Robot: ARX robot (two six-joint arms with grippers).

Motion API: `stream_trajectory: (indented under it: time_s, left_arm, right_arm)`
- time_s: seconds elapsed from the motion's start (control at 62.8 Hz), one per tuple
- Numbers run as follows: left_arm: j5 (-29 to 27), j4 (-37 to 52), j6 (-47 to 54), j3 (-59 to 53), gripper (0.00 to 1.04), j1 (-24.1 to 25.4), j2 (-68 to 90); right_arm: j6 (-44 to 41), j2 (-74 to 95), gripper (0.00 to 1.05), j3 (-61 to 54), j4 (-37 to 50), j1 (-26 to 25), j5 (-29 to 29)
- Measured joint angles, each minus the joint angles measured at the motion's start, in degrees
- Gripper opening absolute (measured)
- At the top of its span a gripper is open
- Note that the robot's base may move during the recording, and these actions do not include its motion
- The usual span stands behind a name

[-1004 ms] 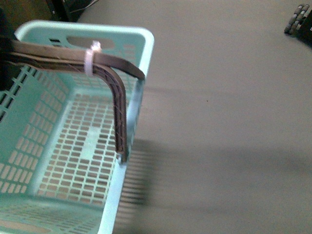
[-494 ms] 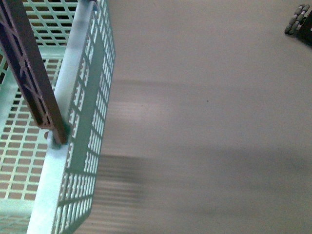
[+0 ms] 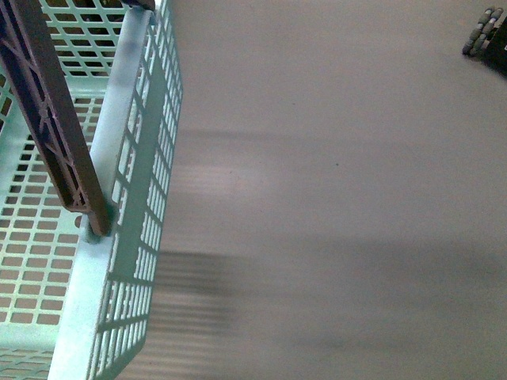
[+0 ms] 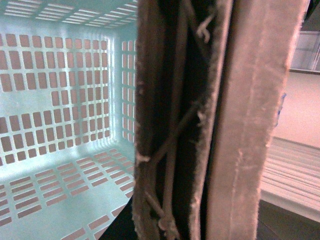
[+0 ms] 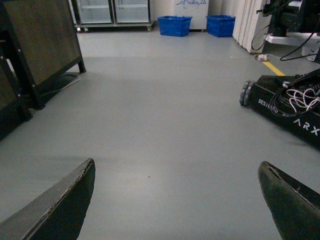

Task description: Pick mango and avocado into basket

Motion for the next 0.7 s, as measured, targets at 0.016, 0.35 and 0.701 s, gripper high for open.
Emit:
stream_trajectory:
  time_s: [0.016, 0.35, 0.701]
  left_arm:
    - [-0.02, 0.00, 0.00, -0.04, 0.15, 0.00, 0.00]
    - [0.02, -0.02, 0.02, -0.33, 0.15, 0.00, 0.00]
    - [0.02, -0.02, 0.02, -0.42, 0.15, 0.00, 0.00]
  right_arm:
    - [-0.02, 0.00, 0.96, 0.00, 0.00, 0.00, -0.02]
    - [0.00, 0.00, 0.96, 0.00, 0.00, 0.00, -0.07]
    - [-0.02, 0.00, 0.96, 0.00, 0.00, 0.00, -0.07]
